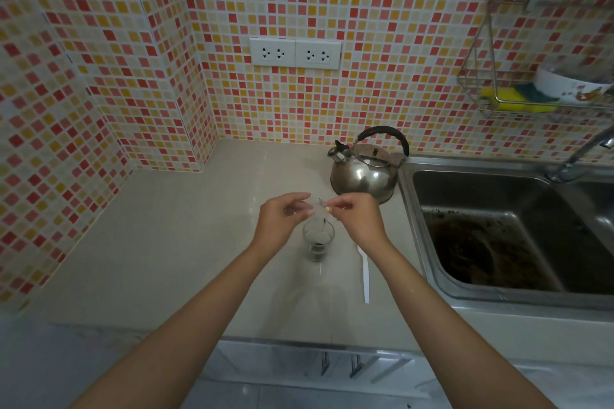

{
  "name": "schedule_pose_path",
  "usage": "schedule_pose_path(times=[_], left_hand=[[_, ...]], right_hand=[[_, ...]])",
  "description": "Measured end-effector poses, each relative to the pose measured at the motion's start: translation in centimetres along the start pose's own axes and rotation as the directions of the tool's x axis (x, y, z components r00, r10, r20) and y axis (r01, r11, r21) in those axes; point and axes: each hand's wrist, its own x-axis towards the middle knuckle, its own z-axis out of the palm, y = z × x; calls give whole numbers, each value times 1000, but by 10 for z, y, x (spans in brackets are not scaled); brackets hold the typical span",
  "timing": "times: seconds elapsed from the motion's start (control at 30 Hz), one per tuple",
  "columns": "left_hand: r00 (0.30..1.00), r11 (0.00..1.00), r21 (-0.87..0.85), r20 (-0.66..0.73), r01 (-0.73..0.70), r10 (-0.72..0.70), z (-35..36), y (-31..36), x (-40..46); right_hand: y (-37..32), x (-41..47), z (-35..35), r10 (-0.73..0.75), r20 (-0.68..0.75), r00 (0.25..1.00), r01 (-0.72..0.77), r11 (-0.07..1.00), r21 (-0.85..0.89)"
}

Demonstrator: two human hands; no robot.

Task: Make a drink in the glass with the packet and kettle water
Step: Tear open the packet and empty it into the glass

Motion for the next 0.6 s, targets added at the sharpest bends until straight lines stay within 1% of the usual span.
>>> schedule_pose_path(times=[0.03, 0.1, 0.2, 0.27, 0.33, 0.47, 0.6], left_hand=[[1000, 998, -58, 11, 21, -20, -2, 2, 1], [999, 992, -118, 34, 46, -42, -4, 4, 5], [995, 981, -168, 49, 92, -85, -4, 8, 7], [994, 979, -174, 61, 101, -92, -3, 11, 7], [993, 981, -167, 85, 99, -85, -1, 13, 7], [993, 986, -146, 98, 78, -64, 0, 16, 8], [992, 987, -141, 108, 74, -59, -1, 19, 8]], right_hand=[[-2, 1, -2, -30, 5, 1000, 30, 1000, -7], [-5, 3, -4, -51, 20, 998, 51, 999, 11], [-8, 4, -6, -7, 48, 999, 2, 995, 103], [-8, 4, -7, 22, 62, 998, -32, 986, 166], [-7, 2, -8, 28, 82, 996, -44, 981, 191], [-9, 0, -8, 23, 119, 993, -47, 979, 199], [-11, 0, -8, 15, 122, 992, -37, 983, 179]])
